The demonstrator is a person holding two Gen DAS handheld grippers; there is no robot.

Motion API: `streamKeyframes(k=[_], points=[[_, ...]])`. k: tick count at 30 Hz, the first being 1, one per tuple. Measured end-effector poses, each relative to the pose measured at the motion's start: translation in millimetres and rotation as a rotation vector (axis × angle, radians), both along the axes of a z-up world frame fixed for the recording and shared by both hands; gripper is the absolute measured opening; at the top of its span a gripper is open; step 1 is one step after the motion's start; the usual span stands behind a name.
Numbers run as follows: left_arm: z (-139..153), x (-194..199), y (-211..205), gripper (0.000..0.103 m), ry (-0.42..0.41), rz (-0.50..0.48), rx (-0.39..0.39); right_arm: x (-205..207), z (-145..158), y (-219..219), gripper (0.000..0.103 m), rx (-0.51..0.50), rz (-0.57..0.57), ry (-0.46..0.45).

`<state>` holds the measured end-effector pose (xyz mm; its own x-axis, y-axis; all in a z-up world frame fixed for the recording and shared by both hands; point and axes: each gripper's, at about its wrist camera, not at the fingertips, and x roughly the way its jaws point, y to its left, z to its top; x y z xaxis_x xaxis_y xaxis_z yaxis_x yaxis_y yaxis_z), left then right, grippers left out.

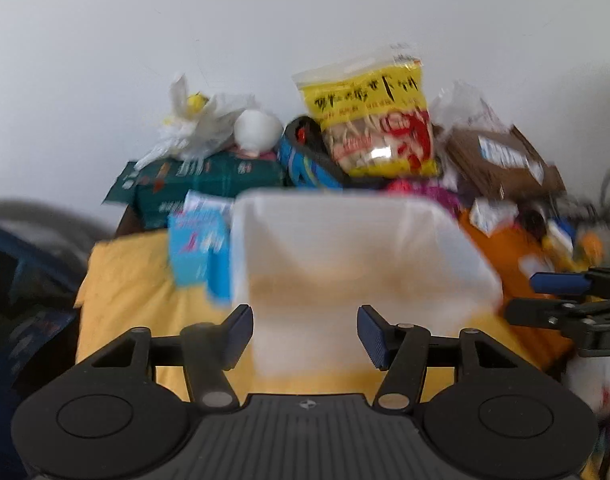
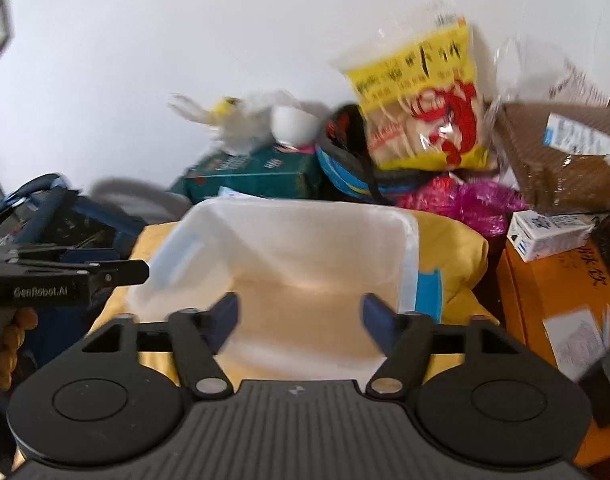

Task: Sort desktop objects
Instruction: 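Grasp the small red cube with the left tool while the right grasps the yellow duplo brick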

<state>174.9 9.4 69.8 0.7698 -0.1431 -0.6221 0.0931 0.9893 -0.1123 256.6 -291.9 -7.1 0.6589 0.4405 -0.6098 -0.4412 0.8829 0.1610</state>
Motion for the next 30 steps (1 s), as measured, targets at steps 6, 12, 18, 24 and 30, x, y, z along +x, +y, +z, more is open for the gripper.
streamKeyframes(k=[6, 12, 18, 24, 30], points=[[-64.8, -94.6, 11.0, 0.061, 0.085, 0.006, 0.033, -113.0, -64.9, -5.0, 0.077, -0.046, 0.121, 0.005], [-110.4, -120.1, 6.5, 0.061, 0.168, 0.013, 0.036, -161.0, -122.6, 5.1, 0.068, -0.135, 0.197, 0.060], [-123.6, -115.3, -4.2, 0.059, 0.162, 0.000, 0.052, -145.0, -130.5, 11.9, 0.062, -0.139, 0.191, 0.062], [-133.8, -111.9, -13.5, 0.032, 0.173, -0.050, 0.021, -146.4, -144.0, 17.8, 0.050, -0.135, 0.197, 0.099], [-131.9, -116.2, -11.2, 0.025, 0.165, -0.038, 0.015, -149.4, -145.1, 13.6, 0.035, -0.102, 0.203, 0.135]])
